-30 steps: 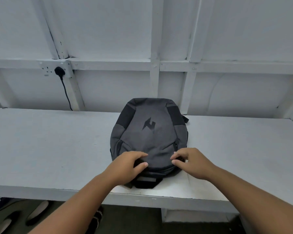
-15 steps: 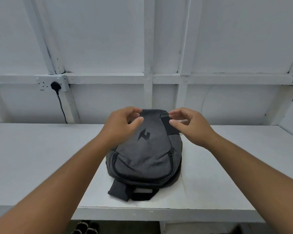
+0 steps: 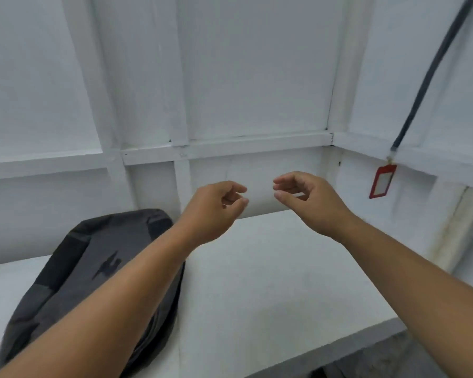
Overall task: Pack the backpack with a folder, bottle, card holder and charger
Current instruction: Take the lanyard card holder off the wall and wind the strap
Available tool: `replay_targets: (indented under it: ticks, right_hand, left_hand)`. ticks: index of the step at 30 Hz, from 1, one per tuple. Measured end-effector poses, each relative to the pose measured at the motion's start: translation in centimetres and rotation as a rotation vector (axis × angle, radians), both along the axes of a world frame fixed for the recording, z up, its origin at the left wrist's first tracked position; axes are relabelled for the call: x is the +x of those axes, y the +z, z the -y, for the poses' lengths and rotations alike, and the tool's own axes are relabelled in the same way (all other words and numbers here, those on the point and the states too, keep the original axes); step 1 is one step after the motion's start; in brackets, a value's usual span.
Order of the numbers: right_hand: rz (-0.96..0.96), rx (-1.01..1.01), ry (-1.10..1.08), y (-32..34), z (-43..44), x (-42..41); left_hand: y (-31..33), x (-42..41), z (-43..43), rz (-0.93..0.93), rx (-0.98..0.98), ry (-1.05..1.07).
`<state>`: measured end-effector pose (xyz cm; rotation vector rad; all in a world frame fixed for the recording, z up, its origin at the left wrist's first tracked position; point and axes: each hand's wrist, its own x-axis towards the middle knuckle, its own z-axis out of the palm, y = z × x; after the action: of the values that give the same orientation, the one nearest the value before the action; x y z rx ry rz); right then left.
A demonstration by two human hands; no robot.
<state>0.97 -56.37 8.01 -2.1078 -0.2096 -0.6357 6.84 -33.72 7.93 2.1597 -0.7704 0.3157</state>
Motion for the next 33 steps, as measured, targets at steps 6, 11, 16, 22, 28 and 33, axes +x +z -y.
replay_targets:
  ticks: [6, 11, 16, 22, 28, 33]
  right_hand:
    - [-0.014, -0.026, -0.25, 1.9, 15.2, -4.0]
    - [-0.056, -0.038, -0.38, 1.9, 22.8, -6.4]
    - [-0.091, -0.005, -0.459, 0.9, 26.4, -6.8]
    - [-0.103, -0.006, -0.473, 1.4, 28.1, -4.8]
    - [-0.03, 0.057, -0.466, 6.5, 29.9, -1.3]
    - [-0.007, 0.163, -0.507, 14.7, 32.0, 1.5]
  left_hand:
    - [1.2, 0.5, 17.7, 0.024, -0.061, -0.245]
    - [0.7, 0.5, 27.0, -0.02, -0.042, -0.387]
    - [-0.3, 1.8, 31.9, -0.063, -0.025, -0.451]
    - [-0.1, 4.0, 34.9, -0.086, -0.041, -0.476]
    - [1.9, 7.8, 38.0, -0.174, -0.109, -0.532]
    - [6.6, 11.0, 41.6, -0.379, -0.242, -0.597]
